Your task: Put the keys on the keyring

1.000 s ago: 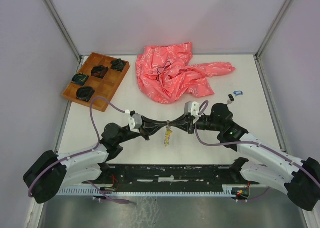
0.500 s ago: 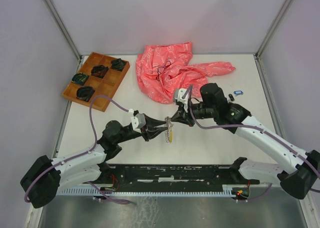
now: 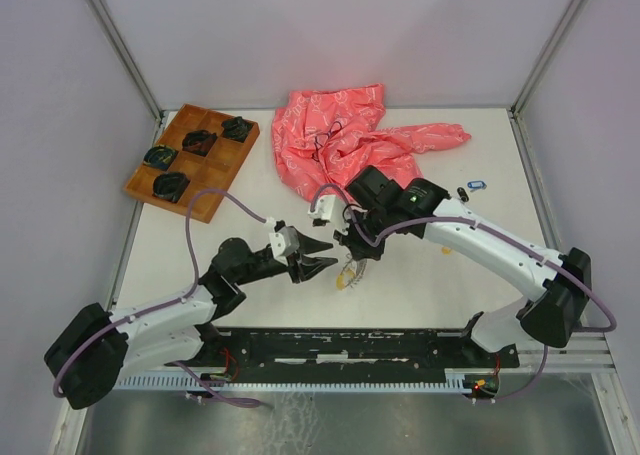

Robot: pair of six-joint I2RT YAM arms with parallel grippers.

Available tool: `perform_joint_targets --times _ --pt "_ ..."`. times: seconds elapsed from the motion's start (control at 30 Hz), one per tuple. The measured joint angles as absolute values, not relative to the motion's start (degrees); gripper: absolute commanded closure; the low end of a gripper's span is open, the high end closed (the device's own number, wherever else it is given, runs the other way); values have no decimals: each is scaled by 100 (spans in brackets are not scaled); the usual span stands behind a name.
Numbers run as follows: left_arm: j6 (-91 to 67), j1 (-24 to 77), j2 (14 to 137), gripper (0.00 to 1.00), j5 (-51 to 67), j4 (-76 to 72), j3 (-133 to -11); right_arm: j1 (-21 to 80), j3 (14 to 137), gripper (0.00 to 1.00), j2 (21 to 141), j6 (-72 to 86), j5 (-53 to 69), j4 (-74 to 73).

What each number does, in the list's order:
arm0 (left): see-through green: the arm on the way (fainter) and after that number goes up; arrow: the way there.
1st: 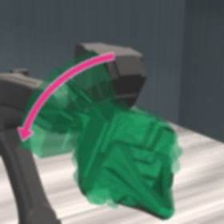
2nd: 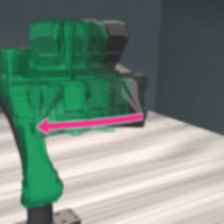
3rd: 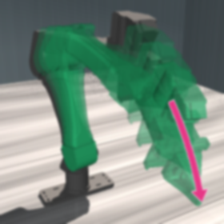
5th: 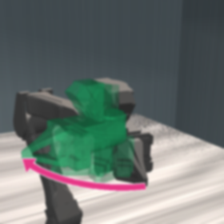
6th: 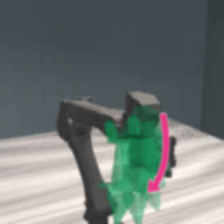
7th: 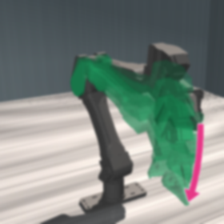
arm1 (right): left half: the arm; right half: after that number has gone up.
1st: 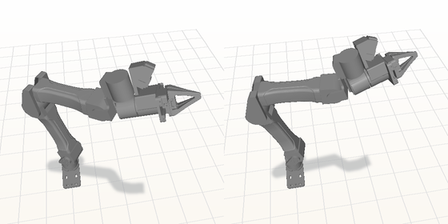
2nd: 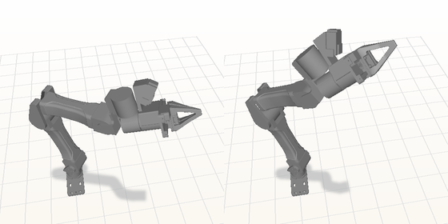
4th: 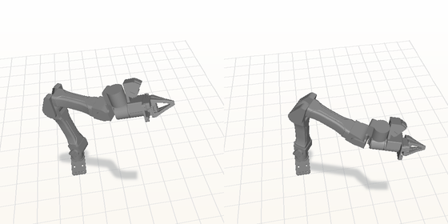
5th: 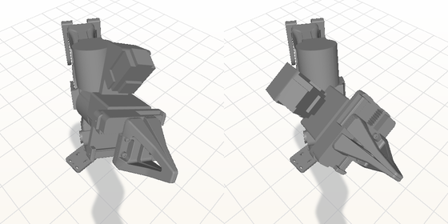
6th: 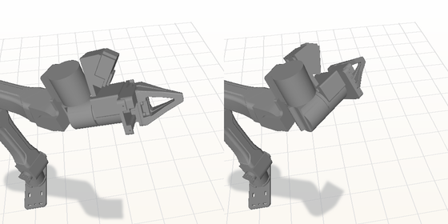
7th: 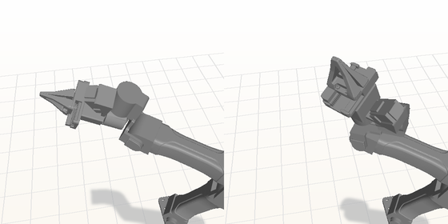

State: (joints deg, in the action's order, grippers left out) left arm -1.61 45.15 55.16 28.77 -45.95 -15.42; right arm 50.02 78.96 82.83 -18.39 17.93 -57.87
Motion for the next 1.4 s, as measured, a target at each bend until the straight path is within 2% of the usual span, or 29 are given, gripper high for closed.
perform_joint_targets --times 0.5,0.8,0.97,1.07,1.3,1.4 --pt "-169 4515 6292 58 3352 -5039 -1632 5155 7902 99 8331 -2231 1925 -5898" --pt "-172 4515 6490 69 3474 -5144 -1745 5155 7878 99 8302 -2274 2104 -5725" --pt "-187 4515 6628 84 3527 -5146 -1826 5155 7835 99 8254 -2290 2174 -5664" --pt "-191 4515 6646 97 3612 -5133 -1844 5153 7793 94 8237 -2294 2200 -5612" --pt "-290 4541 6541 97 3577 -5199 -1791 5148 7293 73 7795 -2349 2241 -5120" --pt "-425 4539 6342 97 3430 -5522 -1590 5109 6805 71 7306 -2298 2237 -4665"
